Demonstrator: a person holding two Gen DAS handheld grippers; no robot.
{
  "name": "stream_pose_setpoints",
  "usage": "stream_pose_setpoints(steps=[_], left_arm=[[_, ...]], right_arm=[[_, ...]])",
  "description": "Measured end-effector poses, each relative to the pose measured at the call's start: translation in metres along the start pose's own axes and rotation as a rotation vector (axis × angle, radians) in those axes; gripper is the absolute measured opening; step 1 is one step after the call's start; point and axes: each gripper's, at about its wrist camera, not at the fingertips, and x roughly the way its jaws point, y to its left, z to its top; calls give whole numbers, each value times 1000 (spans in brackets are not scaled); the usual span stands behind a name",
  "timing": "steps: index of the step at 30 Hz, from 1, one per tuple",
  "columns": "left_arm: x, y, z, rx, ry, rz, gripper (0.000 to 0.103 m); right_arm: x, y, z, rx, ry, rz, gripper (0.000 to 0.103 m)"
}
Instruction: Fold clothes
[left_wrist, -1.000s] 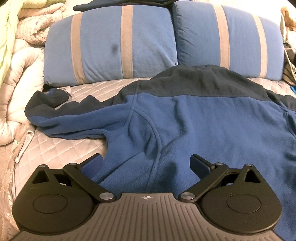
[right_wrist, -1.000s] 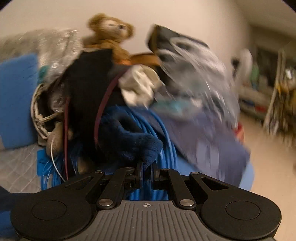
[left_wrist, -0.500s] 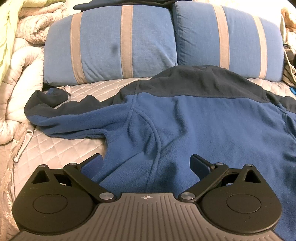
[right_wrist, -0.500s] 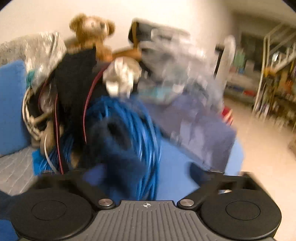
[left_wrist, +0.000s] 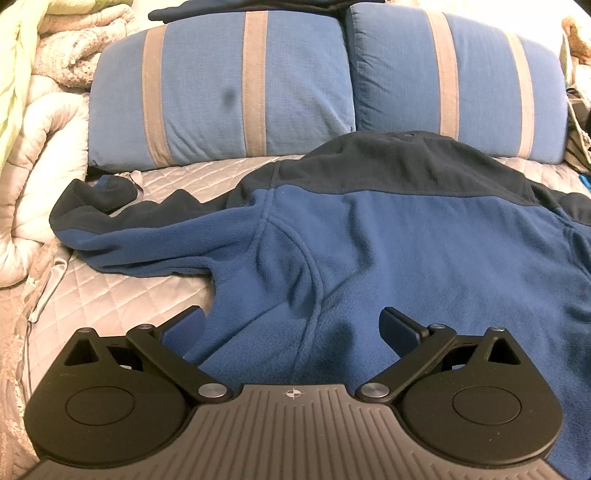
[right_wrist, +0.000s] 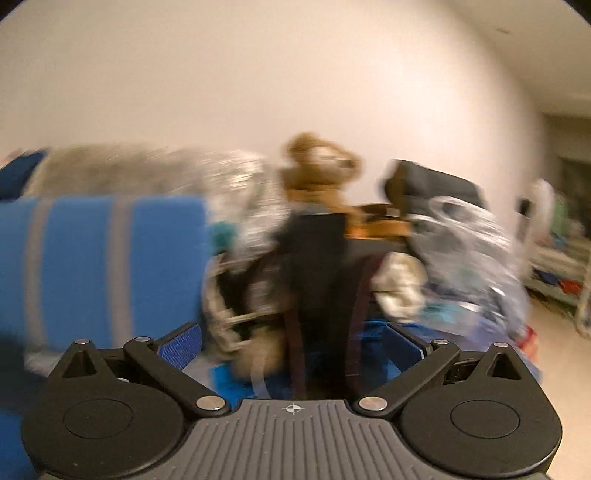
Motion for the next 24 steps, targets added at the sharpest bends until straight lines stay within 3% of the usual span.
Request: stream_pose_setpoints(steps=[7, 12, 20, 24], left_arm=[[-1, 1, -1, -2, -2, 3, 102], [-1, 2, -1, -3, -5, 4, 102], [-1, 3, -1, -14, -8, -3, 102], [-2, 4, -1, -19, -17, -7, 102]], right_arm=[[-23, 103, -21, -106, 61, 339, 103], [-57, 178, -50, -146, 117, 528, 103], [-99, 266, -87, -113, 259, 731, 103], [-106, 293, -112, -105, 323, 783, 103]])
